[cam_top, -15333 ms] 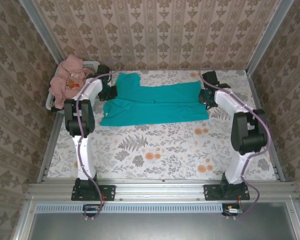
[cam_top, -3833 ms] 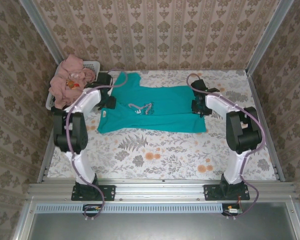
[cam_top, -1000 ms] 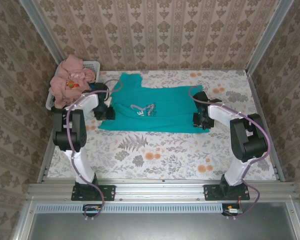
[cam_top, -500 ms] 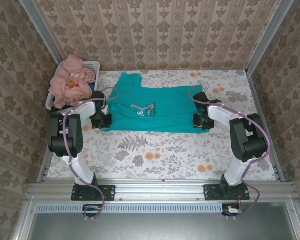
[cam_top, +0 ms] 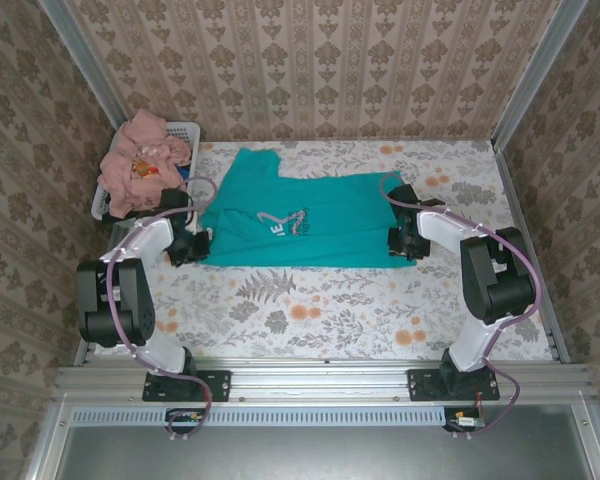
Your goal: Fold and stack the t-shirts
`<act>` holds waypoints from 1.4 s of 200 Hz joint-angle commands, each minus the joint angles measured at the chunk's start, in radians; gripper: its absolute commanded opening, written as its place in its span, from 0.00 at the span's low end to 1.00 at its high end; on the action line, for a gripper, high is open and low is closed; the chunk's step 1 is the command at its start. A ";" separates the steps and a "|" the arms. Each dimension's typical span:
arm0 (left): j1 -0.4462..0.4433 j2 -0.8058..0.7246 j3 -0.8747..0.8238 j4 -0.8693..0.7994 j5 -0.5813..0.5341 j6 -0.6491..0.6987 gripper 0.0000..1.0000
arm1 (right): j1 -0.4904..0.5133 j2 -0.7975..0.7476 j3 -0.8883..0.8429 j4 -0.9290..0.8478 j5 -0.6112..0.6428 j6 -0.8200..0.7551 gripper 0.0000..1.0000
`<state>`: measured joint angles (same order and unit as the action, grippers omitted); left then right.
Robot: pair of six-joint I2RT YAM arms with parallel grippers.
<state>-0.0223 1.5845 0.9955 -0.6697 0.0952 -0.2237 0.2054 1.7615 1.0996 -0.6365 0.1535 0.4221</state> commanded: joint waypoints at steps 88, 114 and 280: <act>-0.035 -0.054 0.068 -0.122 -0.150 -0.037 0.41 | 0.035 -0.141 -0.035 0.024 -0.078 0.004 0.41; -0.162 0.054 0.204 -0.117 -0.178 -0.022 0.42 | 0.042 -0.027 0.057 0.039 -0.099 0.012 0.41; -0.252 0.348 0.509 -0.073 -0.156 0.058 0.44 | 0.057 0.060 0.132 0.004 -0.051 0.038 0.46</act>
<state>-0.2291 2.0686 1.5623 -0.7166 -0.0059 -0.1787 0.1974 1.8530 1.2945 -0.6628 0.1265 0.4267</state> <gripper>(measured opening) 0.430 0.461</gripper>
